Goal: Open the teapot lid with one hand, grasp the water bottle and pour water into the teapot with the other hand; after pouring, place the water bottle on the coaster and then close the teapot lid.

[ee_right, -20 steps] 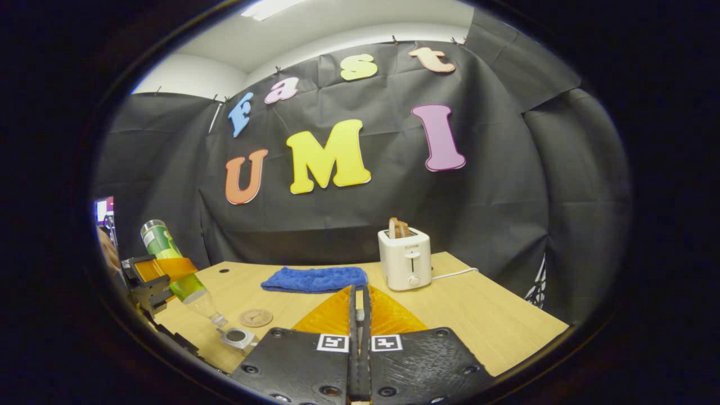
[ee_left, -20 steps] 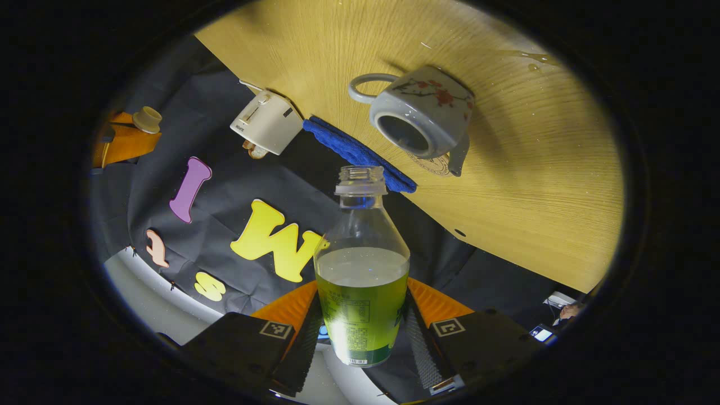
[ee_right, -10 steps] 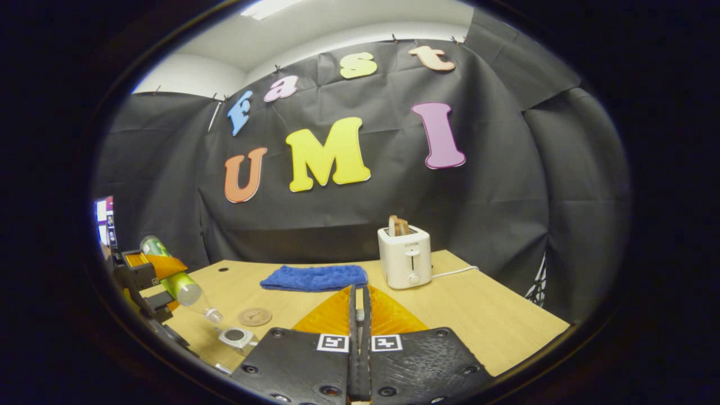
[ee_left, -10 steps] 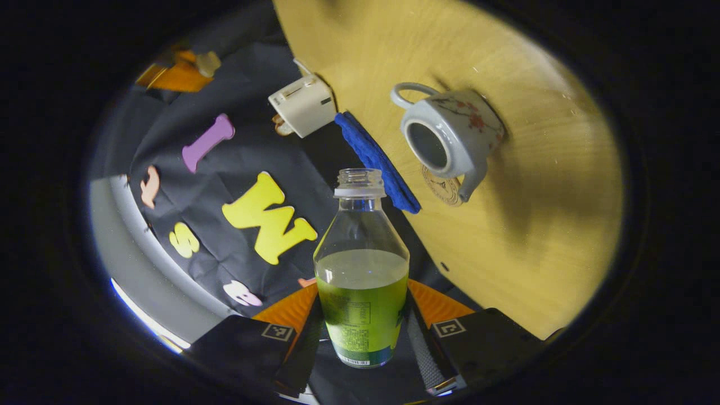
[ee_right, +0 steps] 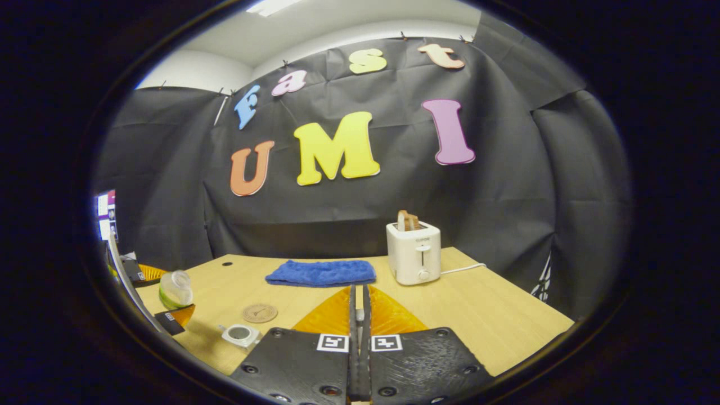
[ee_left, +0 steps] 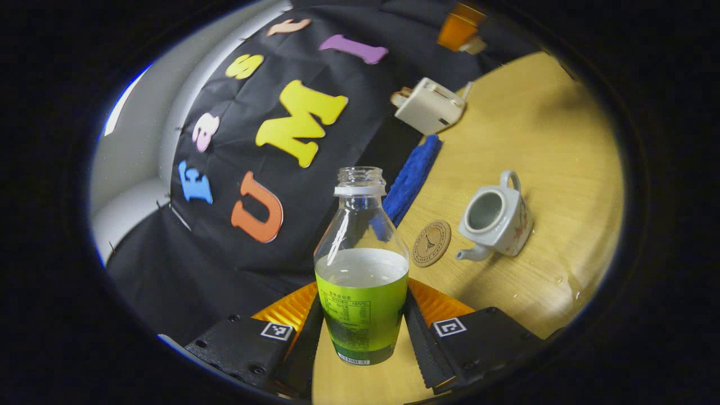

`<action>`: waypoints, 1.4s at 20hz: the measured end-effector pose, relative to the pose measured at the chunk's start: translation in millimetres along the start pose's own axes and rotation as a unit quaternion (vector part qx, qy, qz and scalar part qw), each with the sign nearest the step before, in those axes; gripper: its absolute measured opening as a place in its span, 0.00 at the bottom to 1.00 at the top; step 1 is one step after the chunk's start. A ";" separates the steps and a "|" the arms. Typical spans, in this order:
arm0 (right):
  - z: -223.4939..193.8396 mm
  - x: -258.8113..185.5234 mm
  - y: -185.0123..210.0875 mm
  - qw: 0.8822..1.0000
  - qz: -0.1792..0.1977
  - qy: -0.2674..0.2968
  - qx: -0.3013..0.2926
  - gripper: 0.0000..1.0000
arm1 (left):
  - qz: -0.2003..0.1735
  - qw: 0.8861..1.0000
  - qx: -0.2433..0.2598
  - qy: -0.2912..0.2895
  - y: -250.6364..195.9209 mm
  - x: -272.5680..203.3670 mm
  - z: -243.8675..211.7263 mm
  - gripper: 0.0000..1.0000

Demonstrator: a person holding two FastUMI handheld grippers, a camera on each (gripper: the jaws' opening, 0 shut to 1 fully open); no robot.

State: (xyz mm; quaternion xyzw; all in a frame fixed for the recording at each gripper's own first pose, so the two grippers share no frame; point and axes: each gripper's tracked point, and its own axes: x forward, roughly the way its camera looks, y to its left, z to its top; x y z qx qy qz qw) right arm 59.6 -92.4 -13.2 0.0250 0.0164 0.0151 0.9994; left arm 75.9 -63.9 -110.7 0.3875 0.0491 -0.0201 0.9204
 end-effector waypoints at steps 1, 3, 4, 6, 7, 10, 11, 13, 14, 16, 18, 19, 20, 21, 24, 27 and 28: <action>-3.3 1.4 5.6 1.000 0.004 0.001 -0.006 0.00 | 0.012 0.999 -0.051 -0.008 7.4 2.2 1.8 0.75; -10.8 4.2 16.2 1.000 0.013 0.011 -0.010 0.00 | 0.011 0.988 -0.152 -0.005 14.4 6.9 -6.2 0.75; -13.5 4.1 23.3 1.000 0.021 0.014 -0.010 0.00 | 0.013 0.980 -0.198 -0.006 20.1 10.8 -6.8 0.75; -17.9 6.0 34.5 0.999 0.035 0.018 -0.005 0.00 | 0.015 0.965 -0.261 -0.014 29.8 13.7 -7.7 0.76; -22.1 7.2 38.1 0.999 0.041 0.023 -0.001 0.00 | 0.017 0.961 -0.277 -0.016 34.5 15.0 -7.6 0.76; -34.1 11.7 51.6 0.998 0.051 0.037 0.000 0.00 | 0.002 0.946 -0.322 -0.042 42.9 29.3 3.3 0.72; -38.7 13.0 55.4 0.998 0.054 0.041 -0.006 0.00 | -0.016 0.940 -0.338 -0.047 39.1 39.8 10.1 0.76; -43.7 14.9 57.9 0.997 0.054 0.047 -0.013 0.00 | -0.048 0.924 -0.375 -0.063 34.8 62.0 26.5 0.76; -44.0 15.1 59.3 0.997 0.055 0.048 -0.014 0.00 | -0.068 0.914 -0.395 -0.066 28.0 73.8 33.6 0.76; -44.6 14.9 59.2 0.997 0.054 0.048 -0.017 0.00 | -0.096 0.898 -0.423 -0.073 17.4 97.9 42.3 0.77; -44.0 15.9 53.6 0.998 0.047 0.047 -0.020 0.00 | -0.125 0.891 -0.429 -0.084 3.0 114.6 52.0 0.77; -44.4 17.0 52.0 0.998 0.044 0.047 -0.020 0.00 | -0.140 0.887 -0.431 -0.087 -7.2 120.8 54.3 0.77; -45.5 17.7 50.6 0.998 0.042 0.049 -0.019 0.00 | -0.152 0.885 -0.432 -0.084 -16.0 126.2 54.6 0.77; -47.1 18.3 48.8 0.998 0.041 0.051 -0.019 0.00 | -0.157 0.884 -0.432 -0.086 -21.6 128.6 56.1 0.77; -50.0 21.2 45.0 0.998 0.039 0.055 -0.013 0.00 | -0.152 0.886 -0.426 -0.103 -24.1 131.8 64.7 0.77; -54.9 23.4 46.9 0.997 0.039 0.060 -0.016 0.00 | -0.160 0.894 -0.405 -0.103 -37.8 133.1 69.5 0.78; -55.7 23.8 48.1 0.997 0.040 0.061 -0.016 0.00 | -0.162 0.896 -0.398 -0.107 -41.1 134.3 71.1 0.78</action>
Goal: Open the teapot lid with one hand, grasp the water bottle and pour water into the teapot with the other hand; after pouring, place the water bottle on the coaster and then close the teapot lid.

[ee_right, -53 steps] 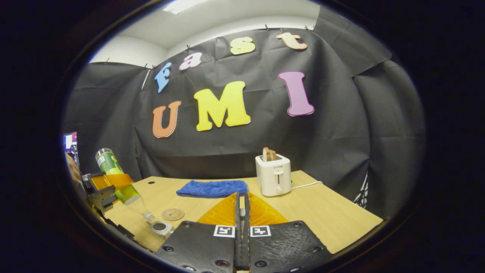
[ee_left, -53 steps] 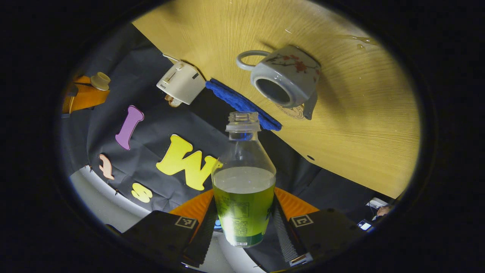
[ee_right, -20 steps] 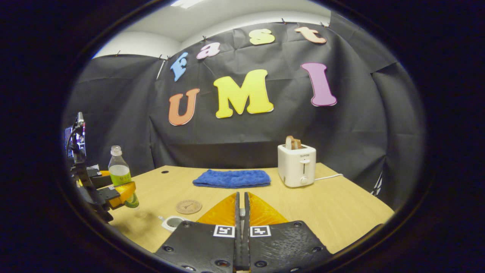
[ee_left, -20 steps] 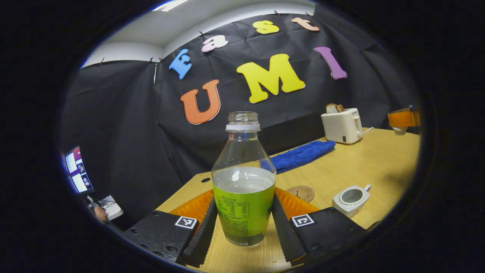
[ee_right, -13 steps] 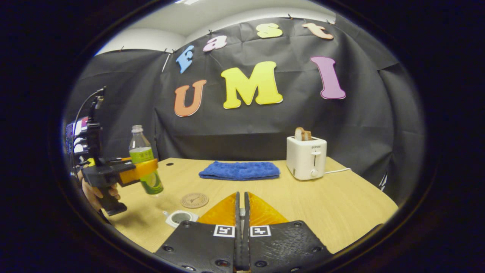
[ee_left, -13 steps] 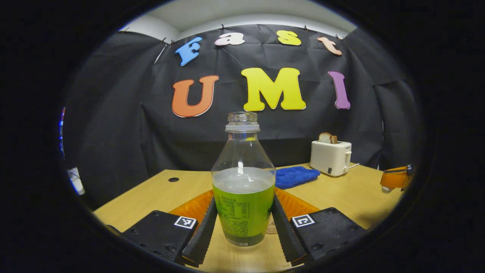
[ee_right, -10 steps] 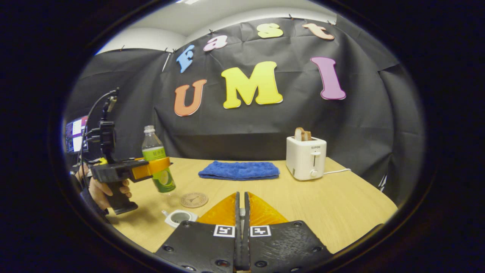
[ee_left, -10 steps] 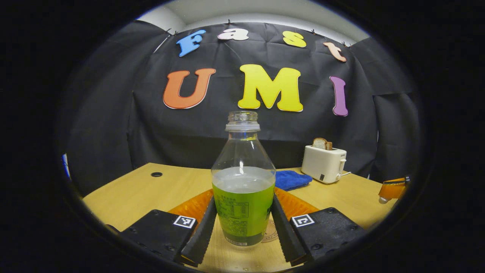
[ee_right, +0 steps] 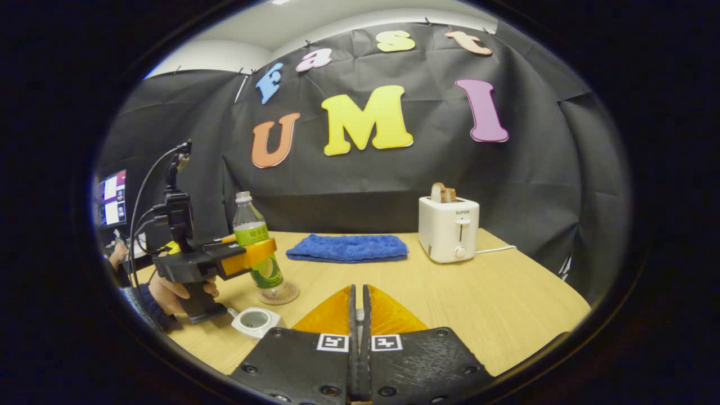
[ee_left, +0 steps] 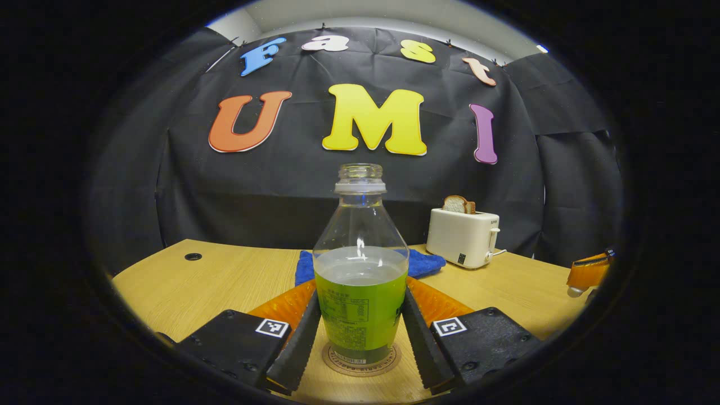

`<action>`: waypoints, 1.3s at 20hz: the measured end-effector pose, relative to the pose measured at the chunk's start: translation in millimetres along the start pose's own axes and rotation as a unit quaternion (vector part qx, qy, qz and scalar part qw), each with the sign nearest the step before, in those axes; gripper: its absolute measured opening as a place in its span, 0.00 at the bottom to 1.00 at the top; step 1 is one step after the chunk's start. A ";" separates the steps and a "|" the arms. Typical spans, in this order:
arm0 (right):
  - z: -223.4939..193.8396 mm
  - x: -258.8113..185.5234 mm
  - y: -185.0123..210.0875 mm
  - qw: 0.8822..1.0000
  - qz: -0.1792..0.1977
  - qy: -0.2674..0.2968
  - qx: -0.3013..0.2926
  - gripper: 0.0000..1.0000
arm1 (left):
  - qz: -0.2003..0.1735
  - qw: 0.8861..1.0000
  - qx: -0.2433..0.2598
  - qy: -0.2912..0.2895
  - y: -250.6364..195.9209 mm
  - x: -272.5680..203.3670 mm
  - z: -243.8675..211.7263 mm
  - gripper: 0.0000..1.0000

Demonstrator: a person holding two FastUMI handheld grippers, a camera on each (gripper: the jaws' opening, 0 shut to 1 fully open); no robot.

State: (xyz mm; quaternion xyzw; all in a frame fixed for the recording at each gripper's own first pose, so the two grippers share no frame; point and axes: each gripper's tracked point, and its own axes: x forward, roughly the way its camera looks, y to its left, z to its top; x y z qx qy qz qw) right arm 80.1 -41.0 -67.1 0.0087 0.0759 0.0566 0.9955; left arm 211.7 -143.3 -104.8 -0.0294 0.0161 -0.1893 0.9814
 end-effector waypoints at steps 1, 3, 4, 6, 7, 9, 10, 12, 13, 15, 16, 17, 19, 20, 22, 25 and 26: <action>-1.6 0.2 2.1 1.000 0.002 0.002 -0.001 0.00 | 0.000 1.000 0.007 0.005 -0.9 0.8 -3.8 0.78; -1.8 0.6 3.5 1.000 0.004 0.002 -0.003 0.00 | -0.004 1.000 0.016 0.017 -2.4 1.3 -12.4 0.79; -1.0 0.3 4.6 1.000 0.005 0.002 -0.004 0.00 | -0.008 1.000 0.019 0.016 -6.7 0.3 -12.6 0.79; 0.0 -0.9 6.5 1.000 0.005 0.000 -0.005 0.00 | -0.012 1.000 0.020 0.009 -9.1 0.0 -9.4 0.84; -0.8 -0.1 6.5 1.000 0.006 0.000 -0.005 0.00 | -0.012 1.000 0.021 0.008 -8.8 -3.2 -7.8 0.95; -3.0 0.4 8.6 1.000 0.010 0.002 -0.002 0.00 | -0.009 1.000 0.024 0.006 -6.4 -5.3 -4.7 1.00; -2.2 0.5 13.5 1.000 0.018 0.001 0.002 0.00 | -0.006 1.000 0.027 0.006 -6.2 -8.4 -3.0 1.00; -0.6 -1.1 30.1 0.999 0.045 -0.003 0.013 0.00 | -0.004 1.000 0.030 -0.001 -6.1 -19.7 5.1 1.00; -0.4 -1.6 40.9 0.998 0.064 -0.006 0.020 0.00 | 0.004 0.999 0.031 -0.010 -3.1 -26.1 12.6 1.00; -4.2 -1.1 71.6 0.993 0.113 -0.005 0.031 0.00 | 0.012 0.999 0.025 -0.031 0.4 -42.8 29.7 1.00; -6.5 0.6 86.3 0.990 0.135 -0.006 0.037 0.00 | 0.022 0.999 0.027 -0.038 4.5 -52.9 35.6 1.00; -10.6 3.1 99.4 0.987 0.154 -0.004 0.043 0.00 | 0.042 0.998 0.033 -0.044 13.9 -63.6 42.7 1.00; -20.4 12.4 123.8 0.982 0.182 0.005 0.047 0.00 | 0.113 0.992 0.052 -0.036 47.0 -92.2 46.7 0.99; -29.5 15.2 131.7 0.981 0.187 0.015 0.039 0.01 | 0.141 0.988 0.053 -0.028 58.1 -108.3 45.7 0.99; -38.6 23.2 143.0 0.981 0.190 0.022 0.020 0.00 | 0.166 0.984 0.057 -0.037 69.2 -136.7 54.0 0.99; -45.7 32.3 143.8 0.984 0.178 0.024 0.003 0.00 | 0.177 0.982 0.033 -0.058 77.4 -172.3 67.5 0.99; -45.3 34.1 144.8 0.984 0.179 0.023 0.009 0.00 | 0.173 0.982 0.019 -0.067 76.5 -178.7 72.9 0.99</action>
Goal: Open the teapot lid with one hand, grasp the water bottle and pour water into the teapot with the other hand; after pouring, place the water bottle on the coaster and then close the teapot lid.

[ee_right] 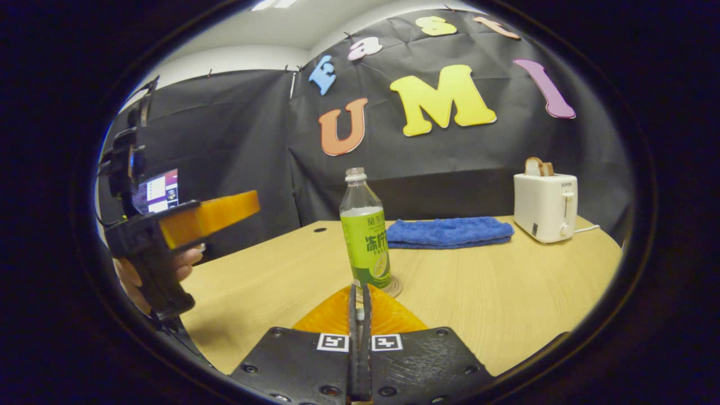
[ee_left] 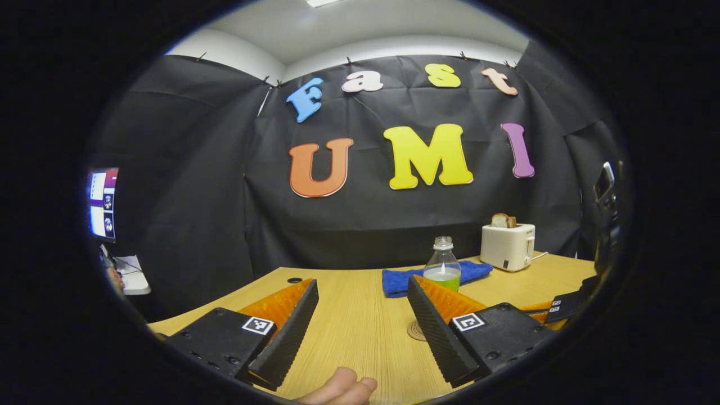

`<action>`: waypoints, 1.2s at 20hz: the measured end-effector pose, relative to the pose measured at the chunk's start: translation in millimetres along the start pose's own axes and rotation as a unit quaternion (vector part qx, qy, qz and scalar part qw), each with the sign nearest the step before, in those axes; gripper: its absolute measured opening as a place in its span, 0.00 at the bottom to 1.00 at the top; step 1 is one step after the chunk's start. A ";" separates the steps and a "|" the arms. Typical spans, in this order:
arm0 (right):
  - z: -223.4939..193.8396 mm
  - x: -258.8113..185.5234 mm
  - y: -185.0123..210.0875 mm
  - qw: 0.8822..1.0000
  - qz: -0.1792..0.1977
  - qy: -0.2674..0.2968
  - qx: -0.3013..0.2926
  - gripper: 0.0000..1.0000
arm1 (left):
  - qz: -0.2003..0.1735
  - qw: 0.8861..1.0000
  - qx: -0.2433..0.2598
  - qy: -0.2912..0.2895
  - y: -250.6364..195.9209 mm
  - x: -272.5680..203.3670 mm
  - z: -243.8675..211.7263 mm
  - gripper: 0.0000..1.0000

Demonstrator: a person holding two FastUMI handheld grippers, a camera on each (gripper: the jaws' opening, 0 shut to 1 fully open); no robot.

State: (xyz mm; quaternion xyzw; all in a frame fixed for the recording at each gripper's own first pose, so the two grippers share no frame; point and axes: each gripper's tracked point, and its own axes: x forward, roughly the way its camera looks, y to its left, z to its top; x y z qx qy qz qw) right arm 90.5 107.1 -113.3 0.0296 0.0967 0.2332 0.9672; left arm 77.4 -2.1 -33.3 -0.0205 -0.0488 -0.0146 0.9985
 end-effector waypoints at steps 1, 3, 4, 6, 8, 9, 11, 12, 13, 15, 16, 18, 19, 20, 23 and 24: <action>0.8 1.8 -2.3 1.000 -0.004 -0.003 0.003 0.00 | -0.008 1.000 -0.015 -0.005 -2.4 -5.9 6.7 0.99; 0.0 6.7 -6.2 1.000 -0.014 0.000 0.007 0.00 | -0.024 0.999 -0.028 -0.008 -7.1 -14.0 12.2 0.99; -3.3 9.3 -8.6 1.000 -0.019 0.006 0.005 0.00 | -0.026 0.999 -0.026 -0.011 -7.4 -16.7 14.5 0.99; -5.2 11.0 -5.8 1.000 -0.020 0.006 0.006 0.00 | -0.039 0.999 -0.023 -0.007 -14.6 -22.3 13.9 0.99; -9.4 9.6 -7.0 1.000 -0.024 0.002 0.003 0.00 | -0.045 0.999 -0.014 -0.003 -18.4 -27.3 12.5 0.99; -9.6 10.3 -6.7 1.000 -0.027 0.002 -0.003 0.00 | -0.046 0.999 -0.010 -0.004 -19.8 -28.6 14.0 0.99; -11.3 9.7 -7.3 0.999 -0.036 0.007 -0.031 0.01 | -0.046 0.999 -0.004 -0.002 -21.8 -30.9 14.2 0.99; -11.7 8.3 -9.4 0.998 -0.042 0.007 -0.044 0.01 | -0.045 0.999 -0.004 -0.005 -21.7 -31.7 16.3 0.99; -9.5 8.5 -12.9 0.997 -0.053 0.003 -0.049 0.02 | -0.045 0.999 0.000 -0.007 -21.8 -33.2 19.6 0.99; -10.4 7.9 -16.0 0.997 -0.060 0.012 -0.050 0.09 | -0.039 0.999 0.003 -0.010 -18.4 -34.5 22.7 0.99; -8.9 6.0 -22.8 0.995 -0.076 0.018 -0.062 0.09 | -0.034 0.999 0.002 -0.004 -16.6 -35.0 20.9 0.98; -3.5 1.9 -31.8 0.990 -0.101 0.019 -0.094 0.09 | -0.024 1.000 -0.005 0.003 -13.0 -37.3 19.6 0.99; -3.9 3.3 -33.5 0.991 -0.101 0.021 -0.088 0.17 | -0.025 1.000 -0.009 0.008 -14.2 -38.4 19.0 0.99; -5.2 3.4 -32.2 0.993 -0.090 0.024 -0.068 0.14 | -0.023 1.000 -0.013 0.011 -13.3 -39.6 18.8 0.96; 13.4 -8.9 -27.8 0.998 -0.064 -0.005 -0.007 0.42 | -0.020 0.999 -0.024 0.017 -11.1 -41.4 19.6 0.99; 26.0 -18.1 -28.3 0.998 -0.057 -0.024 0.011 0.55 | -0.015 0.999 -0.025 0.021 -8.9 -42.0 19.1 0.99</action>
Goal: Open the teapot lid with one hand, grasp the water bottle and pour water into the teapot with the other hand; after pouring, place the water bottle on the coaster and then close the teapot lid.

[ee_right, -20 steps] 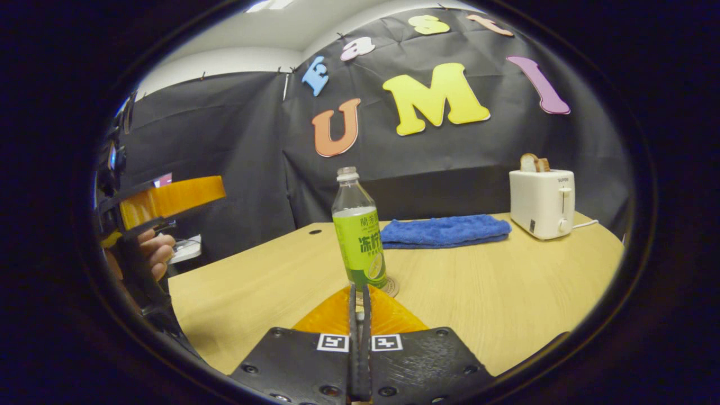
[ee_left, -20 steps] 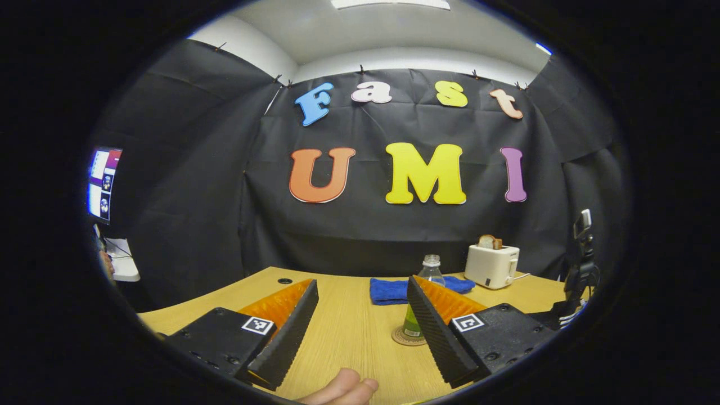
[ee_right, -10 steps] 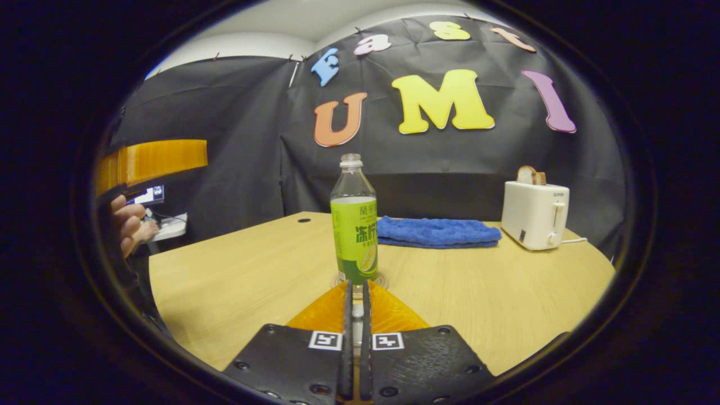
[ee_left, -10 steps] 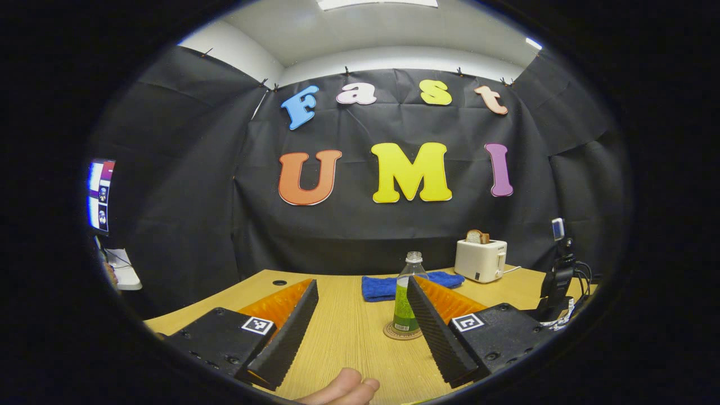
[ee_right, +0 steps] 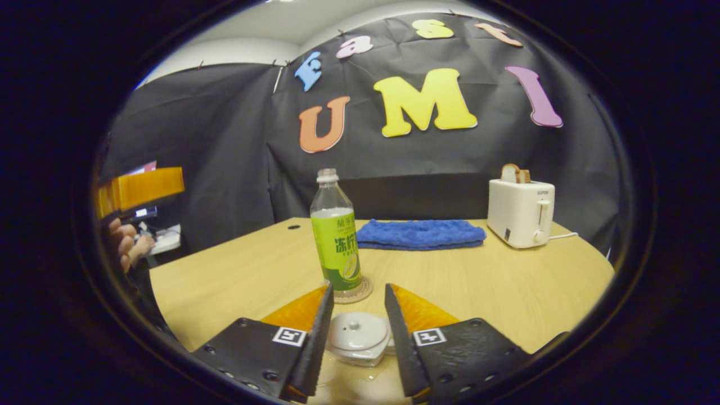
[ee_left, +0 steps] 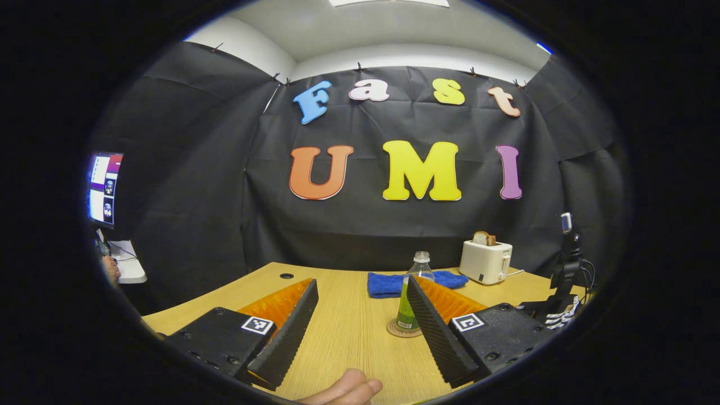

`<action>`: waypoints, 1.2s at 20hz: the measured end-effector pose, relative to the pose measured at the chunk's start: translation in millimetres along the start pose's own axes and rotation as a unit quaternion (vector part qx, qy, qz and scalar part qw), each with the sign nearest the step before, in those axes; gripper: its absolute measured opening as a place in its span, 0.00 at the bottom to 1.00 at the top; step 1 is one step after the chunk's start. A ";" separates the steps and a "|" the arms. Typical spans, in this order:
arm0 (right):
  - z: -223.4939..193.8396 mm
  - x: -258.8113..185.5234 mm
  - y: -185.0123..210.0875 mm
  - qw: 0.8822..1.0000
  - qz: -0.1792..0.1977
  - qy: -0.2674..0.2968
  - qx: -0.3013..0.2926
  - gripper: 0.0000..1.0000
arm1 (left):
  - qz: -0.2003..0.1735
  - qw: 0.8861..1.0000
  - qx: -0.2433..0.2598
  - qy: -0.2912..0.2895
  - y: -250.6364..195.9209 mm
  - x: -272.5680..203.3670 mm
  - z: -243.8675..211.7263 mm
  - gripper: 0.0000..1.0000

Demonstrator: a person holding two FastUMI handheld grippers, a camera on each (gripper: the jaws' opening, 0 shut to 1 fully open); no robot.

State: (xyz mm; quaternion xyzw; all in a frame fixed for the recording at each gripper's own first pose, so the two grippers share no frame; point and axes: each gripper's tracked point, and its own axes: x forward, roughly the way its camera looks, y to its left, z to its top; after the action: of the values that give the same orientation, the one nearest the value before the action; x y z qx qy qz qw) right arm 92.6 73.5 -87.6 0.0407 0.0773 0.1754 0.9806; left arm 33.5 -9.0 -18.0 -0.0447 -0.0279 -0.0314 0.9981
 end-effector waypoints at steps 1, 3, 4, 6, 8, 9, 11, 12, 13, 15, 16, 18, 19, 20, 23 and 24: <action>11.9 -8.3 -3.7 1.000 0.002 -0.018 0.018 0.74 | 0.005 1.000 -0.001 0.003 1.7 -1.2 -0.3 0.99; 36.2 -28.6 -21.0 0.998 -0.015 -0.045 0.037 0.98 | 0.008 1.000 -0.002 0.008 -0.1 -3.6 -1.0 0.99; 47.7 -40.0 -30.8 0.997 -0.027 -0.058 0.041 0.98 | 0.007 1.000 0.003 0.011 -2.3 -4.9 -1.8 0.99; 68.5 -66.5 -49.9 0.995 -0.050 -0.077 0.041 0.92 | 0.006 1.000 0.023 0.015 -4.2 -10.5 -1.3 0.99; 86.8 -93.8 -71.4 0.992 -0.086 -0.088 0.040 0.96 | 0.007 0.999 0.037 0.012 -7.3 -15.4 2.9 0.99; 93.6 -107.6 -83.7 0.989 -0.111 -0.090 0.035 0.91 | 0.009 0.999 0.040 0.015 -7.9 -19.2 2.9 0.99; 101.5 -136.4 -103.1 0.983 -0.162 -0.081 0.005 0.95 | 0.007 0.999 0.043 0.024 -12.4 -26.9 2.3 0.99; 105.4 -151.0 -104.1 0.983 -0.164 -0.078 -0.016 0.91 | 0.005 0.999 0.044 0.020 -15.6 -31.7 5.8 0.99; 114.2 -163.3 -101.4 0.983 -0.160 -0.083 -0.026 0.95 | 0.005 0.999 0.047 0.024 -16.7 -35.1 6.9 0.99; 124.6 -186.7 -106.7 0.979 -0.173 -0.096 -0.043 0.99 | 0.000 0.998 0.053 0.026 -19.6 -42.8 8.8 0.99; 127.5 -196.0 -118.0 0.974 -0.194 -0.104 -0.044 0.95 | -0.001 0.998 0.058 0.025 -20.9 -45.3 10.1 0.99; 119.5 -205.0 -138.4 0.968 -0.231 -0.096 -0.028 0.95 | 0.004 0.998 0.062 0.026 -17.7 -45.7 10.8 0.99; 119.3 -204.7 -137.5 0.968 -0.230 -0.096 -0.018 0.95 | 0.002 0.998 0.059 0.023 -19.9 -45.9 12.8 0.99; 119.8 -203.2 -132.4 0.970 -0.221 -0.098 -0.007 0.95 | -0.004 0.998 0.060 0.023 -22.7 -47.0 12.9 0.99; 114.2 -191.3 -119.6 0.976 -0.196 -0.095 -0.011 0.95 | -0.004 0.998 0.068 0.013 -24.3 -47.3 16.5 0.99; 112.1 -188.5 -115.6 0.977 -0.192 -0.093 -0.017 0.95 | -0.004 0.997 0.070 0.011 -26.2 -46.8 17.4 0.99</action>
State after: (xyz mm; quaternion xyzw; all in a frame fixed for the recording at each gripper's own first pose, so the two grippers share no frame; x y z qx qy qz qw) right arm -24.5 -106.6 36.3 0.0245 -0.0105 -0.0195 0.9995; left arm -15.8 -30.7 -1.1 0.0255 -0.0194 -0.0340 0.9989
